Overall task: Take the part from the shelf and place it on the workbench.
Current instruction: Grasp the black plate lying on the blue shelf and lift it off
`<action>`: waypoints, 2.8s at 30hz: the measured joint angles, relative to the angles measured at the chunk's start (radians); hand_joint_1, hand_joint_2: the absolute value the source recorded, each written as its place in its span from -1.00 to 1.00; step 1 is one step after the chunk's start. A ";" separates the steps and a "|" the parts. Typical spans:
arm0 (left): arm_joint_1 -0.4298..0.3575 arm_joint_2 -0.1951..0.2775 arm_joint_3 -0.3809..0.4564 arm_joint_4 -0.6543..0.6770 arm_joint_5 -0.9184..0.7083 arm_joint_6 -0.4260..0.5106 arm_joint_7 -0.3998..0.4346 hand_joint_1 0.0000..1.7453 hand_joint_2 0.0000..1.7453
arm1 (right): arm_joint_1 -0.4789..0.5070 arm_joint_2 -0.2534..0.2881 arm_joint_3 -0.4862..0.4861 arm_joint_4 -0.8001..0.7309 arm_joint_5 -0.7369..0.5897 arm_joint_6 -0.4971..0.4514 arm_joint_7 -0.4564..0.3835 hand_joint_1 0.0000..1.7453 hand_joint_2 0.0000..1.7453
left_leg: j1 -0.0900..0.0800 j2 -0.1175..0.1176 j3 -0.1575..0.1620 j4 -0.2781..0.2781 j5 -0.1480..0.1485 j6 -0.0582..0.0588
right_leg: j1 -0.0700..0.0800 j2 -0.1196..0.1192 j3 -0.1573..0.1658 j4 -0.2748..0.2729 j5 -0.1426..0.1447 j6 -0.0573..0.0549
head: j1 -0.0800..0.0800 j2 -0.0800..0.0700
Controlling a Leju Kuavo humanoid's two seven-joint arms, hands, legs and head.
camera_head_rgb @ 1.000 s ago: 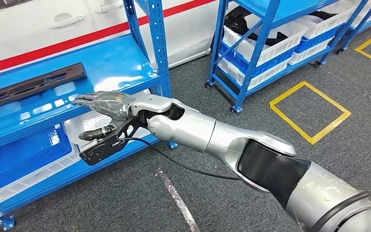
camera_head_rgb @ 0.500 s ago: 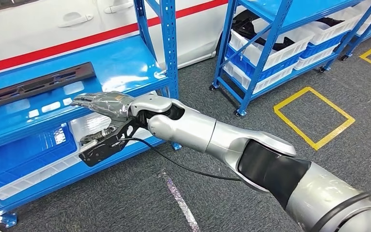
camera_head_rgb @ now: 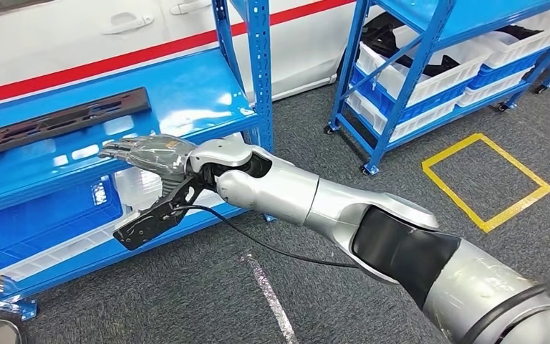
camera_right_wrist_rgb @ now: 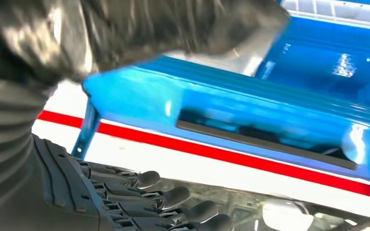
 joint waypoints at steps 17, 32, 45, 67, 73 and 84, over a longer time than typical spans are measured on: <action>-0.005 -0.006 -0.003 0.000 0.000 0.001 -0.001 -1.00 -1.00 | -0.019 0.004 0.018 -0.002 0.000 0.011 -0.004 -1.00 0.50 | 0.006 -0.126 0.013 -0.035 0.001 0.009 | -0.020 0.126 -0.024 0.015 0.007 0.034 | 0.001 0.000; -0.001 -0.012 -0.006 0.001 0.011 0.000 0.002 -1.00 -1.00 | -0.014 0.052 0.028 0.040 -0.019 -0.059 0.069 -1.00 -1.00 | 0.007 -0.032 -0.002 -0.047 0.028 -0.014 | -0.013 0.041 0.014 -0.010 -0.009 0.018 | -0.003 0.000; 0.002 -0.012 -0.007 0.001 0.014 0.000 0.006 -1.00 -1.00 | -0.050 0.087 0.028 0.176 0.082 -0.092 0.089 -1.00 1.00 | 0.009 -0.051 0.043 -0.053 -0.008 0.015 | -0.008 0.049 -0.070 0.074 0.018 0.031 | -0.001 0.000; 0.009 -0.007 -0.007 0.001 0.019 0.001 0.004 -1.00 -1.00 | -0.052 0.103 0.013 0.262 0.124 -0.114 0.107 -1.00 1.00 | 0.009 -0.034 0.023 -0.087 0.038 0.013 | -0.007 0.051 0.019 0.003 -0.029 0.032 | 0.001 0.000; 0.011 -0.008 -0.007 0.001 0.021 0.000 0.004 -1.00 -1.00 | -0.038 0.101 0.011 0.274 0.125 -0.109 0.109 -1.00 1.00 | 0.008 -0.037 0.053 -0.079 0.005 0.028 | -0.008 0.051 -0.128 0.206 -0.048 0.036 | 0.003 0.000; 0.011 -0.012 -0.007 0.002 0.022 -0.005 0.003 -1.00 -1.00 | -0.040 0.096 0.011 0.283 0.133 -0.103 0.115 -1.00 1.00 | 0.010 -0.034 0.003 0.081 -0.088 -0.028 | -0.014 0.056 0.002 -0.023 0.016 -0.002 | -0.002 0.000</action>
